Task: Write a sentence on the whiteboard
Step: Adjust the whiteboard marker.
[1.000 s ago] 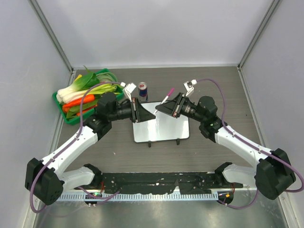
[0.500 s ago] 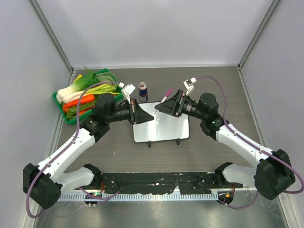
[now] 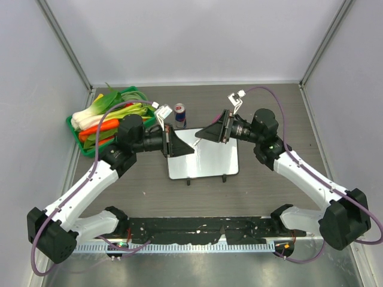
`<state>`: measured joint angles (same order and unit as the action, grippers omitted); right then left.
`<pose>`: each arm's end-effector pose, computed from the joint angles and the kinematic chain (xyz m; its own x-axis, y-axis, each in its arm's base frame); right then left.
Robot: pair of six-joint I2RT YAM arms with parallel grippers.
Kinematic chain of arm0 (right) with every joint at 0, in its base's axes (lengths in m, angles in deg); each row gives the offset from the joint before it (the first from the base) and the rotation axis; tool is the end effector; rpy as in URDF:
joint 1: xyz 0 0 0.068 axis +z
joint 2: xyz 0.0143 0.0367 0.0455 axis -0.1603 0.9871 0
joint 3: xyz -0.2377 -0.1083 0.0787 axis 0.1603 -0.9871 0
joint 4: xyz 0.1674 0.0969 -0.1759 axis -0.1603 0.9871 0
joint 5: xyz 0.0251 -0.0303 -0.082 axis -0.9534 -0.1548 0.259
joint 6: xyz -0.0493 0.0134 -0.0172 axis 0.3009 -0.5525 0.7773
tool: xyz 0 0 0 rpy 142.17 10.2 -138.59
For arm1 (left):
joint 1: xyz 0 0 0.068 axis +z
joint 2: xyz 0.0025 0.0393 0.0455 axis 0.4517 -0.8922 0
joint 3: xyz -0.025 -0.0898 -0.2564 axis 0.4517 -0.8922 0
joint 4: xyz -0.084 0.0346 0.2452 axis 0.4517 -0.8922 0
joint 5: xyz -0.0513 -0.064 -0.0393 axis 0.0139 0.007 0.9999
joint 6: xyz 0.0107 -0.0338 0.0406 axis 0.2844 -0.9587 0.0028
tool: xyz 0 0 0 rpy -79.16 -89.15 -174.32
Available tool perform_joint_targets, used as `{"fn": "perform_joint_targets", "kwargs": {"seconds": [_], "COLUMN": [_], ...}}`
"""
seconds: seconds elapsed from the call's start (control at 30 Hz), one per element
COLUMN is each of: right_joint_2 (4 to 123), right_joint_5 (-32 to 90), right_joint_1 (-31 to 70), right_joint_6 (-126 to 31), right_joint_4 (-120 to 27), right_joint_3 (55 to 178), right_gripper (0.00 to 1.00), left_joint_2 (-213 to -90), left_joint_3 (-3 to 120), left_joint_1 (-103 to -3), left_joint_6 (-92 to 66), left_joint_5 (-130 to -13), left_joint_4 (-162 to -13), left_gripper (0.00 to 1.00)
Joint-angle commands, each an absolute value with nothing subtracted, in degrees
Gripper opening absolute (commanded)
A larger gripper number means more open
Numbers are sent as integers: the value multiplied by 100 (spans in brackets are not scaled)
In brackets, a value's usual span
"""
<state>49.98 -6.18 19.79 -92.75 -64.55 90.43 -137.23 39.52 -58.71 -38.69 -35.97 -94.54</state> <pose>0.2246 0.1521 0.3405 -0.7488 0.2490 -0.6142 -0.5828 0.1940 0.7891 0.1909 -0.1476 0.3476 -0.7275 -0.0599 -0.6834 0.6452 0.2791 -0.7112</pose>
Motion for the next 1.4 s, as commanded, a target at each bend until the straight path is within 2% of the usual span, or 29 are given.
{"fn": "perform_joint_targets", "kwargs": {"seconds": [0.0, 0.13, 0.27, 0.57, 0.87, 1.03, 1.2, 1.27, 1.33, 1.37], "right_joint_2": [5166, 5333, 5412, 5316, 5263, 5281, 5280, 5263, 5272, 5272], "right_joint_5": [-1359, -1711, -1887, -1896, -1755, -1817, -1834, -1834, -1843, -1852], "right_joint_1": [1969, 1987, 2013, 2022, 2048, 2057, 2057, 2048, 2057, 2057], "right_joint_6": [-10083, -10499, -10333, -9585, -9611, -9629, -9717, -9761, -9796, -9796], "right_joint_4": [-7986, -8657, -8299, -7085, -7137, -7146, -7243, -7304, -7357, -7357], "right_joint_3": [8987, 8934, 9030, 9215, 9180, 9180, 9145, 9136, 9136, 9136], "right_gripper": [68, 57, 43, 39, 35, 26, 24, 20, 10, 1], "left_joint_2": [-13565, -13530, -13495, -13477, -13521, -13548, -13548, -13539, -13530, -13521], "left_joint_3": [4168, 4116, 4080, 4027, 3966, 3948, 3913, 3904, 3904, 3904], "left_joint_1": [-5867, -5867, -5867, -5867, -5867, -5867, -5867, -5867, -5858, -5867], "left_joint_6": [-3766, -3766, -3775, -3775, -3819, -3819, -3819, -3819, -3819, -3819], "left_joint_5": [-3221, -3177, -3186, -3221, -3186, -3177, -3159, -3168, -3168, -3168], "left_joint_4": [-9331, -9313, -9313, -9243, -9164, -9146, -9146, -9146, -9172, -9173], "left_gripper": [0, 0, 0, 0, 0, 0, 0, 0, 0, 0]}}
